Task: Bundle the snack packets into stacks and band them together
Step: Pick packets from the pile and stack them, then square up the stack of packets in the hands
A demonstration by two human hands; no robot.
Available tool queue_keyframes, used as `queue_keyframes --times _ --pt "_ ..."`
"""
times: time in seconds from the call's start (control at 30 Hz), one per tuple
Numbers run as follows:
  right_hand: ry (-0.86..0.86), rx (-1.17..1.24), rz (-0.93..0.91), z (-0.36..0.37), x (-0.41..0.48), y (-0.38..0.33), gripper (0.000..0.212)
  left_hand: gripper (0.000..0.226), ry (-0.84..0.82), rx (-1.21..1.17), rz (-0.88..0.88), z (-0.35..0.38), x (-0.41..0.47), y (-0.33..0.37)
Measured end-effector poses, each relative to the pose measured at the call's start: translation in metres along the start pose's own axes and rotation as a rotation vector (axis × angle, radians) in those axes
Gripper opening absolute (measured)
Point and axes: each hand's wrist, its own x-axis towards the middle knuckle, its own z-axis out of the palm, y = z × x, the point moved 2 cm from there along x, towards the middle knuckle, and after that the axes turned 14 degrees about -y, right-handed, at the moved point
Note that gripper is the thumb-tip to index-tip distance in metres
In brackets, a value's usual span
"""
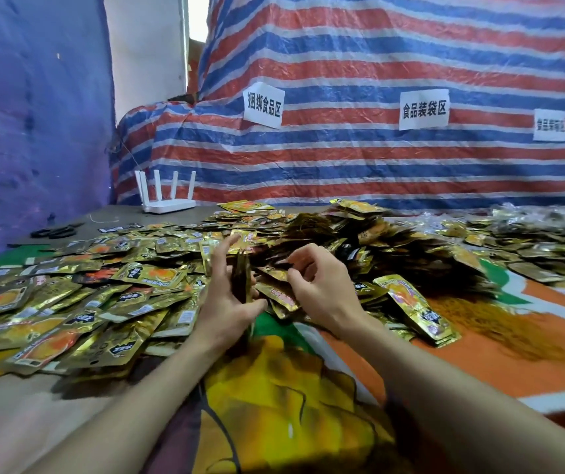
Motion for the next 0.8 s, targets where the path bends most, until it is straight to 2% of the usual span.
queue_keyframes --times 0.13,0.2,0.27,0.33,0.37,0.5,0.8 --pt "0.088 -0.348 0.116 -0.059 -0.018 0.03 0.013 0.094 -0.083 -0.038 0.053 0.005 -0.002 0.0" --pt "0.067 -0.56 0.298 -0.095 -0.024 0.052 0.02 0.086 -0.125 -0.052 0.096 0.007 -0.002 0.005" --pt "-0.027 -0.771 0.538 -0.127 -0.033 0.073 0.026 0.082 -0.137 -0.071 0.102 0.007 -0.002 0.007" --pt "-0.068 -0.869 0.718 -0.152 -0.046 0.092 0.014 0.08 -0.131 -0.09 0.088 0.006 -0.001 0.008" --pt "-0.082 -0.898 0.782 -0.161 -0.052 0.1 0.005 0.08 -0.127 -0.09 0.09 0.006 -0.001 0.008" --pt "-0.083 -0.898 0.934 -0.178 -0.071 0.124 0.008 0.08 -0.129 -0.089 0.103 0.005 -0.001 0.006" --pt "0.127 -0.739 0.899 -0.196 -0.067 0.118 0.013 0.083 -0.126 -0.128 0.063 0.002 0.004 -0.009"
